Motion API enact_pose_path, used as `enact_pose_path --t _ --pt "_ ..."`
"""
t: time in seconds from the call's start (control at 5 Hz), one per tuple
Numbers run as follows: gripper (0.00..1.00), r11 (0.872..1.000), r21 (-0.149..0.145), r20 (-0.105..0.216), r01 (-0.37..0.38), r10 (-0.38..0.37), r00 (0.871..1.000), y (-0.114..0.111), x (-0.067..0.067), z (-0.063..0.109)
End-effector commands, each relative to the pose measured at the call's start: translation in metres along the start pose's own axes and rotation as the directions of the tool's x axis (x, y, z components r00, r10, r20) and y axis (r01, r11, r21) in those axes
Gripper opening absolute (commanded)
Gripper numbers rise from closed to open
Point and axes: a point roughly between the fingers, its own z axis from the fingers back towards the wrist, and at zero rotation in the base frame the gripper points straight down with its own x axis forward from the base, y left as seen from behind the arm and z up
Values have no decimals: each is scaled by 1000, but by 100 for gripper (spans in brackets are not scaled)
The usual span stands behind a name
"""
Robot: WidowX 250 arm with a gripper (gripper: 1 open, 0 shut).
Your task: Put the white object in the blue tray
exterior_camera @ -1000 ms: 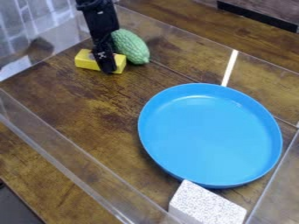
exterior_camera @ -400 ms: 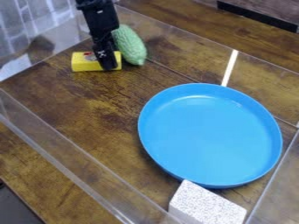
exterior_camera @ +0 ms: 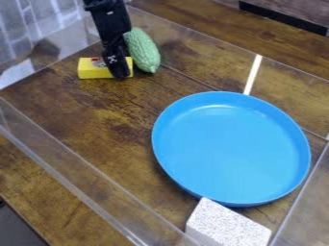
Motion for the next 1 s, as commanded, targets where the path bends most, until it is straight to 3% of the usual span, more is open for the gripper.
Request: enact_pose_path --t 0.0,0.2,0.8 --pt "100 999 39 12 10 -11 1000 6 8 8" --pt "0 999 35 12 11 -11 1000 5 12 5" --pt "0 1000 21 14 15 -15 1000 3 18 -7"
